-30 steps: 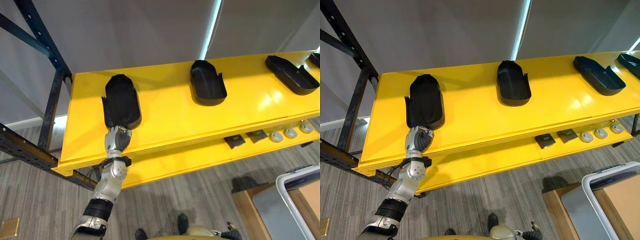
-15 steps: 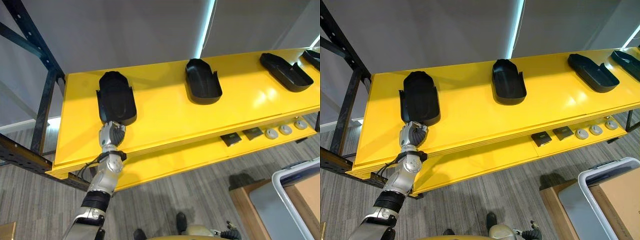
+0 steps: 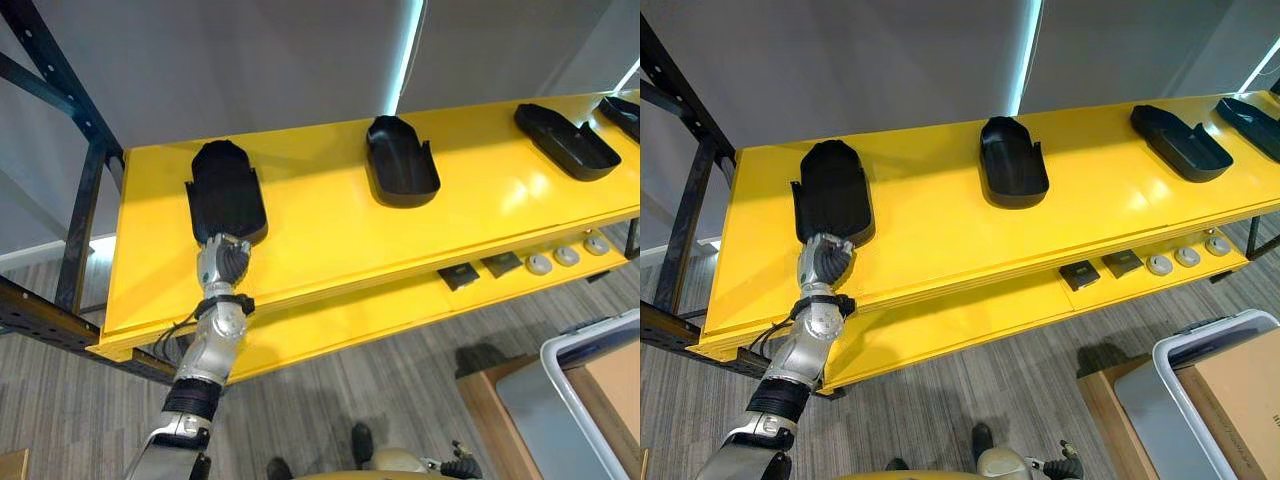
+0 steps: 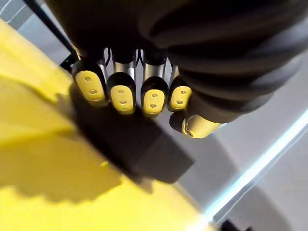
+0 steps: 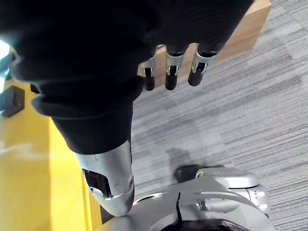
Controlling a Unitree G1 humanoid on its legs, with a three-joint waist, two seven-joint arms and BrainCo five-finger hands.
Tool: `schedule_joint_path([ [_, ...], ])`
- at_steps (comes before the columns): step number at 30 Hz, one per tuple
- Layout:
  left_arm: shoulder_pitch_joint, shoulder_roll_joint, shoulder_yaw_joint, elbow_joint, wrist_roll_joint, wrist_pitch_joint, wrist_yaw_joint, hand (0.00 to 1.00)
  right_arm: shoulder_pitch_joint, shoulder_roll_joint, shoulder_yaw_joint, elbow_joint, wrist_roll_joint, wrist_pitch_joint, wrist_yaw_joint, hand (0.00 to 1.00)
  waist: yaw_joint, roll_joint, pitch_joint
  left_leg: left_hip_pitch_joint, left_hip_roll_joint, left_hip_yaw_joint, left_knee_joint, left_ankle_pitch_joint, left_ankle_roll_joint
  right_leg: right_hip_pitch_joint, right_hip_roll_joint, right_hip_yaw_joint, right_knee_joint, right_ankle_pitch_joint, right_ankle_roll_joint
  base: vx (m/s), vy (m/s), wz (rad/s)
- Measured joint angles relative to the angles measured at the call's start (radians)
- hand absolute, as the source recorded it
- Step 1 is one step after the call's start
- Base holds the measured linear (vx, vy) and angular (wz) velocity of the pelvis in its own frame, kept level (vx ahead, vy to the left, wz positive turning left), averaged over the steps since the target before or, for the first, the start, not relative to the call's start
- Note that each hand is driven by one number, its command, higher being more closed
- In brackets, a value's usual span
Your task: Walk over and take plastic housings, then place them on the shelf
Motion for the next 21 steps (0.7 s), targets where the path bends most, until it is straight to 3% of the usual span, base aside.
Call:
schedule_joint_path([
  [5,0.081,-0.031,0.036,-0.239,-0.104,-0.089,0.000,1.00,0.001,-0.001,-0.034,0.031,0.001,0.004,0.012,0.00,0.041,0.005,0.001,-0.013,-0.007,-0.043,0.000,0.005,0.000,0.008,-0.009,-0.033,0.000,-0.002,0.002,-0.06,-0.019,0.26],
  [7,0.122,-0.050,0.111,-0.307,-0.168,-0.133,0.016,1.00,0.002,-0.001,-0.042,0.035,0.001,0.007,0.015,0.00,0.047,0.005,0.001,-0.017,-0.011,-0.071,-0.005,0.005,0.000,0.018,-0.013,-0.055,0.000,-0.006,0.005,-0.08,-0.018,0.33],
  [10,0.183,-0.091,0.231,-0.326,-0.237,-0.161,0.065,1.00,0.002,-0.001,-0.059,0.047,0.002,0.008,0.016,0.00,0.069,0.004,0.000,-0.020,-0.016,-0.100,-0.005,0.009,0.005,0.030,-0.017,-0.084,0.000,-0.012,0.004,-0.06,-0.020,0.29],
  [12,0.236,-0.120,0.297,-0.325,-0.280,-0.166,0.094,1.00,0.002,0.000,-0.067,0.052,0.008,0.008,0.015,0.00,0.078,0.003,-0.001,-0.027,-0.018,-0.122,-0.005,0.014,0.008,0.035,-0.019,-0.106,0.001,-0.016,0.003,-0.03,-0.022,0.37],
  [13,0.277,-0.136,0.330,-0.312,-0.320,-0.169,0.104,1.00,0.002,0.000,-0.069,0.053,0.008,0.012,0.015,0.00,0.097,0.002,-0.001,-0.026,-0.018,-0.124,-0.005,0.022,0.015,0.037,-0.019,-0.111,0.001,-0.017,0.003,-0.01,-0.021,0.28],
  [17,0.389,-0.143,0.395,-0.156,-0.474,-0.172,0.109,1.00,-0.002,0.007,-0.078,0.039,0.008,0.020,0.015,0.00,0.124,-0.006,-0.006,-0.012,-0.019,-0.150,-0.005,0.025,0.015,0.067,-0.018,-0.144,0.001,-0.027,-0.001,0.00,-0.024,0.22],
  [19,0.442,-0.143,0.399,-0.041,-0.507,-0.153,0.100,1.00,-0.012,0.013,-0.078,0.032,0.008,0.020,0.015,0.00,0.128,-0.013,-0.011,-0.006,-0.019,-0.156,-0.006,0.025,0.014,0.079,-0.018,-0.159,0.001,-0.033,-0.001,-0.03,-0.019,0.19],
  [20,0.467,-0.144,0.399,0.041,-0.511,-0.127,0.063,1.00,-0.019,0.017,-0.077,0.026,0.008,0.021,0.015,0.00,0.143,-0.018,-0.015,-0.004,-0.018,-0.155,-0.006,0.026,0.013,0.081,-0.018,-0.160,0.001,-0.033,-0.001,-0.05,-0.018,0.03],
  [21,0.480,-0.146,0.396,0.132,-0.534,-0.105,0.020,0.00,-0.025,0.021,-0.075,0.018,0.008,0.024,0.015,0.00,0.151,-0.023,-0.019,-0.004,-0.017,-0.155,-0.006,0.026,0.013,0.082,-0.017,-0.161,0.001,-0.034,-0.001,-0.06,-0.018,0.03],
])
